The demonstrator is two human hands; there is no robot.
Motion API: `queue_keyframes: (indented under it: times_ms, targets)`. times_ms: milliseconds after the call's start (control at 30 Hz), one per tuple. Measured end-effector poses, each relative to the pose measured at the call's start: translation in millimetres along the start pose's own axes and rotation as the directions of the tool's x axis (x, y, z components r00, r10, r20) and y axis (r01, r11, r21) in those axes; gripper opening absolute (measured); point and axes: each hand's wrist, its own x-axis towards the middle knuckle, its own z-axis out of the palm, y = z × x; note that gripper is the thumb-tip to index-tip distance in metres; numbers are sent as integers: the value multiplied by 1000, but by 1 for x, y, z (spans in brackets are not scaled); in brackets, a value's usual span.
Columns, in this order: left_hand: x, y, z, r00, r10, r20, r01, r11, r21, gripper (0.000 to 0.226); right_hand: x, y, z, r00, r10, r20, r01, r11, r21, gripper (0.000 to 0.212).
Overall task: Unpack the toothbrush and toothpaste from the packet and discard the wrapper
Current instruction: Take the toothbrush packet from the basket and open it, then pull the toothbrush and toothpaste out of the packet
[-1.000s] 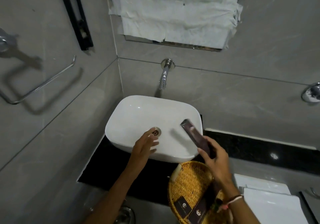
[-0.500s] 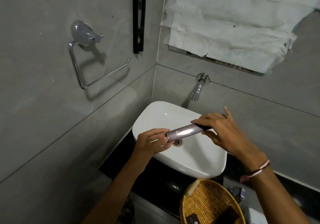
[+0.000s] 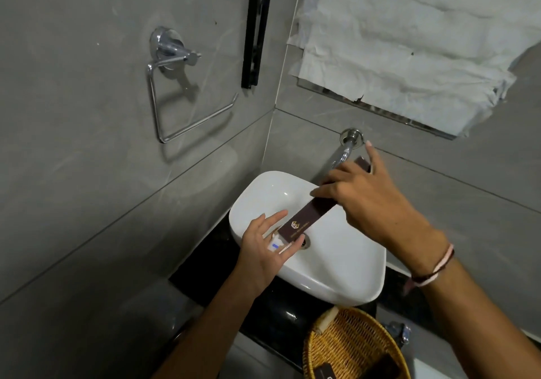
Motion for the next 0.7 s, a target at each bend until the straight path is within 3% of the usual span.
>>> queue_keyframes:
  times_ms: [133,200,333,433,600,700]
  targets:
    - [-3,0,-13,1000,-9,-18,7,996,-90,40,5,5,-16,998,23,-50,-24,999,-22,65]
    - [-5,2,-21,999,27,-27,-28,998,-56,32,7,6,-21,999,15,-44,-17,999,-31,67]
    - [-12,10,-41,998,34,43,-33,999,-13,48,16,-5,-24,1000,3,-29,-3,1000,-19,66]
    - [-18,22,-60,997,80,7,-80,996,25,24,22,-12,-18,999,35,-37,-34,999,24,60]
    - [-40,48,-105,967,208,-144,-182,968,175,14,14,-31,21,978,207,31,-209,955,212,47]
    - [-65,59,-139,929,275,-248,-218,947,235,9,0,-57,60,965,256,64,-256,853,456,46]
